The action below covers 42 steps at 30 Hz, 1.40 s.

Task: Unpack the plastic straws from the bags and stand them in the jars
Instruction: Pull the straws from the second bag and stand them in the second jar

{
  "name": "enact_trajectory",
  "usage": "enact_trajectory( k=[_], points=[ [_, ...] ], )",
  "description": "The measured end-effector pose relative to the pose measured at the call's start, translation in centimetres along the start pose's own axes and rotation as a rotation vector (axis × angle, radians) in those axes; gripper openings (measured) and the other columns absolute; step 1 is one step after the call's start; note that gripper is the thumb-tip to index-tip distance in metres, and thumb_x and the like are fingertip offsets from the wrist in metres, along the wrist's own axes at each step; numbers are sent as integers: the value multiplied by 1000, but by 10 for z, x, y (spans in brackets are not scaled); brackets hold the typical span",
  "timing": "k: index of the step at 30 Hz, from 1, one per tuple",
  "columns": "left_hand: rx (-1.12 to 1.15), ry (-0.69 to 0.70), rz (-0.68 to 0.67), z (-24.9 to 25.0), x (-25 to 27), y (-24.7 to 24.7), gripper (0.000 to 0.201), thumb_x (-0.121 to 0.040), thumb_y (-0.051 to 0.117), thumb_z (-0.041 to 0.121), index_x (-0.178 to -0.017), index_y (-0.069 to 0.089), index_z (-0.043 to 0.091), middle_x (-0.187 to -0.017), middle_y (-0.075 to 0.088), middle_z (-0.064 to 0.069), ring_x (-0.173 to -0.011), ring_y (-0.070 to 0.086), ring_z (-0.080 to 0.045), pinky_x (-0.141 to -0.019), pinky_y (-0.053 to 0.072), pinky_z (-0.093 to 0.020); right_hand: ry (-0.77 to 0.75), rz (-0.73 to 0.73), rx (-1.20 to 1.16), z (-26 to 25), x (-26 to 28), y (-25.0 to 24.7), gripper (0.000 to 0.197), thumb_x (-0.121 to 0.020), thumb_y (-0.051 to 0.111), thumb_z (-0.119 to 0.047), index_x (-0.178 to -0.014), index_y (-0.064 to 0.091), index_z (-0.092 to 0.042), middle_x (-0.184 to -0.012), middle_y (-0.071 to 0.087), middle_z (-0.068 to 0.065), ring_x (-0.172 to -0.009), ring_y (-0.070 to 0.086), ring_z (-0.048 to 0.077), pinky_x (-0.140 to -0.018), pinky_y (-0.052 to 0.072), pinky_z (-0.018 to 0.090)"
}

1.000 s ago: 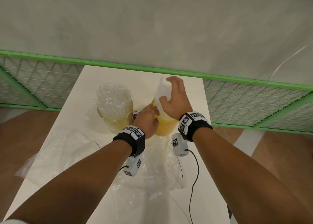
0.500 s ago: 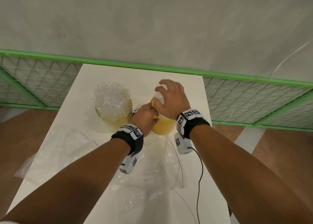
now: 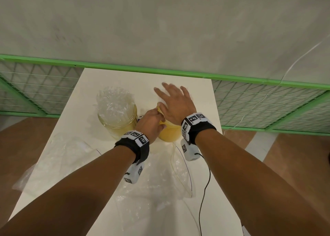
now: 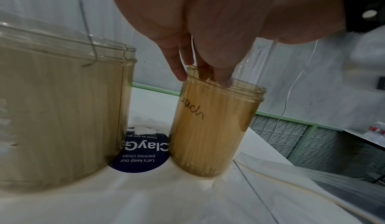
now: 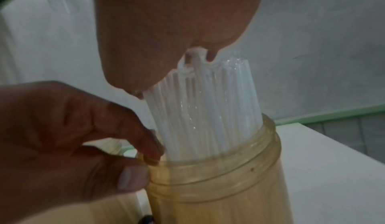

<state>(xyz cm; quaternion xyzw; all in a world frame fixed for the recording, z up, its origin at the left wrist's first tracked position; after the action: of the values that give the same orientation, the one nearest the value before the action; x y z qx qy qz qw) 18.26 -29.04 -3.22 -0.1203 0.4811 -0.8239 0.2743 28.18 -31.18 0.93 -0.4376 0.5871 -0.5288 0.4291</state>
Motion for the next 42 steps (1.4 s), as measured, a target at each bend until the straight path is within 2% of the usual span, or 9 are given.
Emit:
enact_trajectory(
  k=[3, 9, 15, 26, 31, 33, 36, 39, 42],
  points=[
    [-1, -3, -6, 2, 0, -2, 20, -90, 69, 24, -106, 72, 12, -119, 60, -4, -112, 54, -21, -80, 40, -27, 51, -147, 27, 3, -1, 11, 61, -104, 14, -57, -158, 28, -32, -170, 14, 0, -157, 7, 25, -124, 3, 55],
    [-7, -23, -72, -1, 1, 2, 25, -94, 65, 26, -114, 69, 12, -131, 61, -6, -139, 38, -21, -103, 38, -33, 137, -65, -45, 11, -4, -1, 66, -105, 13, -58, -163, 12, -29, -171, 5, 1, -157, 3, 26, -125, 4, 55],
    [31, -37, -20, 0, 5, -6, 29, -89, 71, 28, -110, 64, 11, -118, 58, -1, -96, 60, -23, -77, 50, -34, 156, -153, -34, 18, -1, 12, 60, -108, 19, -48, -162, 12, -25, -171, 11, 2, -157, 10, 26, -124, 10, 53],
    [46, -35, -40, 1, 7, -5, 30, -93, 66, 24, -119, 60, 10, -124, 54, 0, -94, 61, -23, -77, 49, -33, 65, 60, -81, 4, 9, -20, 55, -107, 28, -45, -157, 34, -23, -165, 29, 2, -154, 20, 26, -124, 11, 52],
    [85, 60, 32, -5, 30, -5, 22, -87, 59, 12, -109, 63, 13, -116, 57, -3, -87, 59, -22, -75, 54, -38, -61, 338, -400, -22, 39, -53, 35, -99, 49, -41, -112, 71, -17, -99, 69, -3, -96, 60, 22, -89, 48, 44],
    [75, 35, 19, -14, 46, 1, 14, -85, 60, 14, -99, 63, 14, -104, 58, -4, -84, 59, -24, -71, 54, -41, -39, 280, -509, -36, 50, -51, 29, -96, 53, -40, -93, 72, -18, -69, 59, -12, -70, 57, 17, -71, 51, 37],
    [-4, -63, -155, -25, 77, 22, 18, -93, 53, 24, -107, 58, 14, -106, 61, -4, -90, 62, -27, -76, 54, -42, -83, 124, -542, -66, 67, -32, 24, -94, 56, -36, -88, 71, -18, -62, 59, -11, -61, 58, 15, -61, 50, 32],
    [-130, -175, -296, -42, 100, 32, 25, -97, 45, 22, -116, 58, 12, -113, 60, -7, -97, 61, -30, -82, 51, -41, -166, -237, -412, -91, 95, 25, 26, -94, 57, -36, -109, 71, -19, -92, 73, -1, -85, 68, 20, -74, 55, 35],
    [-203, -287, -402, -66, 123, 41, 28, -98, 47, 26, -123, 57, 18, -124, 52, -7, -111, 56, -28, -94, 48, -42, -118, -632, -116, -84, 144, 104, 59, -92, 59, -55, -144, 52, -29, -141, 56, 3, -128, 53, 27, -107, 44, 41]
  ],
)
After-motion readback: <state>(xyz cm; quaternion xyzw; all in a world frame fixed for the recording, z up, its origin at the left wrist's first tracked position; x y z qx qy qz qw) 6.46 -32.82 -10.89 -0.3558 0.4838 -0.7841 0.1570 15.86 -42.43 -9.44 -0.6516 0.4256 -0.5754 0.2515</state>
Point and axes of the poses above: each hand's wrist, its own x-axis away from the middle knuckle, its own y-axis out of the palm, z = x × y, the point moved 8 cm from there along -x, towards the middle knuckle
